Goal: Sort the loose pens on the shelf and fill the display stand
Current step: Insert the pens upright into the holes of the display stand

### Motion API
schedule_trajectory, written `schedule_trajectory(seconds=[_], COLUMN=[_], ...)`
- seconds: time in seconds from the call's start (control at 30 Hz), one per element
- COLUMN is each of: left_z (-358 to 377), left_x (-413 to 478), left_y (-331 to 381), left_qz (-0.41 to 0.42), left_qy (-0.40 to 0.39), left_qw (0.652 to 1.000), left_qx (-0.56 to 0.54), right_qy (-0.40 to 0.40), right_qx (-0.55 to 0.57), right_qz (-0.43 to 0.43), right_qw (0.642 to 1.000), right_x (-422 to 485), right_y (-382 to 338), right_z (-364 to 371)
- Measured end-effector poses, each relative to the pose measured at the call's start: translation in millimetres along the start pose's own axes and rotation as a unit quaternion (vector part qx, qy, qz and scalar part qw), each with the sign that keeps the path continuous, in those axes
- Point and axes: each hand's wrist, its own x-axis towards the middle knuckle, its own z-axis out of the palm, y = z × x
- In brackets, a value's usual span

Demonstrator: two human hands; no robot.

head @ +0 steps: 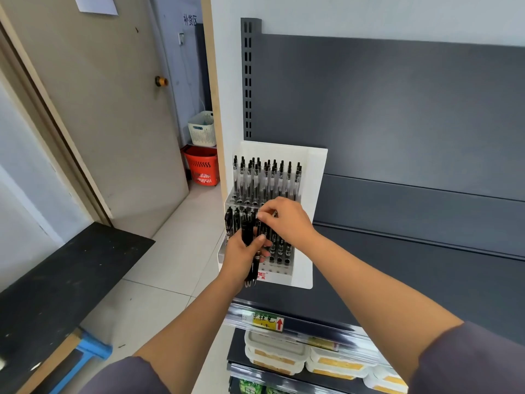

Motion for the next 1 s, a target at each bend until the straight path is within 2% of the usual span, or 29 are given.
schedule_trajectory(seconds=[0.17, 0.3, 0.4, 0.6, 0.7, 1.0], left_z=[-2, -10, -14, -14, -17, -25], left_x=[0, 1, 2, -3, -2, 6], left_y=[0, 1, -2, -1, -1, -13], left_qz=[0.030, 0.024, -0.001, 0.020, 0.027, -0.006], left_qy=[0.065, 0.100, 0.091, 0.065, 0.064, 0.046], left_qw=[0.997, 0.995, 0.996, 0.995, 0.996, 0.998], left_qx=[0.010, 0.014, 0.024, 0.078, 0.062, 0.035], right_qy=[0.035, 0.066, 0.079, 0.063, 0.048, 0.036], right_qx=[0.072, 0.038, -0.016, -0.146, -0.207, -0.206], right_qz=[0.031, 0.033, 0.022, 0.024, 0.003, -0.016], right_qw=[0.996, 0.997, 0.996, 0.987, 0.977, 0.978], right_x=[3, 3, 2, -1, 3, 3], right_y=[-6, -7, -5, 2, 7, 13], right_z=[-7, -11, -10, 2, 5, 17])
